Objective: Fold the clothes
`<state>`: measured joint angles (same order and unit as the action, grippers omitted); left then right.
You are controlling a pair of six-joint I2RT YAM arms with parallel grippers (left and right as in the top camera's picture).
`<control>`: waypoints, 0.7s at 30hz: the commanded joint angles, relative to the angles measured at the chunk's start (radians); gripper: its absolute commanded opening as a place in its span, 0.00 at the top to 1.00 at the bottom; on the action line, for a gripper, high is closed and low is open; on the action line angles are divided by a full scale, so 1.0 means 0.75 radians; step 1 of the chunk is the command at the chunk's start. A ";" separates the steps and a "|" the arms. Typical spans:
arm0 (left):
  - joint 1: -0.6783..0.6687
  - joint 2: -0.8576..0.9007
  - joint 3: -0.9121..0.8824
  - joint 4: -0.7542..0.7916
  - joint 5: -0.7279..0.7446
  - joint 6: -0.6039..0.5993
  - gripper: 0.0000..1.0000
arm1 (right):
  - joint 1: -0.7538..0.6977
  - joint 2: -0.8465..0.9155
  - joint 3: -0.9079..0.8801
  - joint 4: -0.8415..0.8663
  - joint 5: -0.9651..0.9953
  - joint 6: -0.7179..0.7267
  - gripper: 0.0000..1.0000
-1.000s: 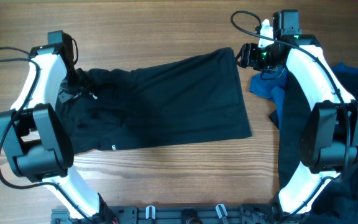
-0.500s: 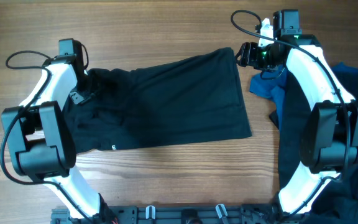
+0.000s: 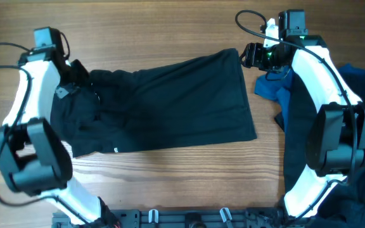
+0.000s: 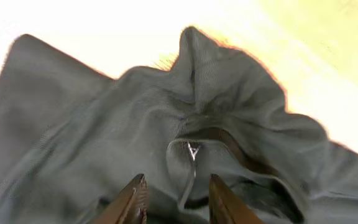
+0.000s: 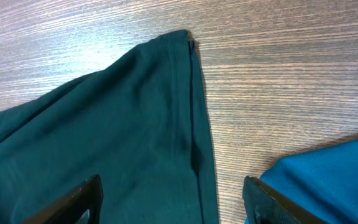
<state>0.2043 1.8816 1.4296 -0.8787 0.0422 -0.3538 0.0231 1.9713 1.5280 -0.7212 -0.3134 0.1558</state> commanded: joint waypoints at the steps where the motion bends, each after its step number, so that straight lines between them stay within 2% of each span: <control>1: 0.001 0.122 -0.019 -0.003 0.081 0.195 0.68 | 0.000 0.009 0.002 0.002 0.009 0.002 0.27; 4: 0.001 0.148 -0.019 0.017 0.082 0.305 0.60 | 0.000 0.009 0.002 0.003 0.009 0.002 0.27; 6: 0.001 0.148 -0.019 0.052 0.082 0.329 0.59 | 0.000 0.009 0.002 0.003 0.009 0.002 0.27; 9: 0.001 0.149 -0.032 0.132 0.083 0.329 0.70 | 0.000 0.009 0.002 -0.001 0.009 0.002 0.27; 14: -0.001 0.150 -0.103 0.234 0.082 0.329 0.75 | 0.000 0.009 0.002 -0.021 0.009 0.002 0.27; 16: 0.000 0.150 -0.105 0.234 0.083 0.328 0.92 | 0.000 0.009 0.002 -0.021 0.009 0.002 0.27; 17: -0.001 0.148 -0.104 0.229 0.084 0.328 0.96 | 0.000 0.009 0.002 -0.021 0.009 0.002 0.27; 21: 0.002 0.115 -0.054 0.086 0.081 0.288 0.96 | 0.000 0.009 0.002 -0.033 0.009 0.003 0.27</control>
<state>0.2043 1.9865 1.3617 -0.7353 0.0963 -0.1169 0.0231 1.9713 1.5280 -0.7383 -0.3134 0.1558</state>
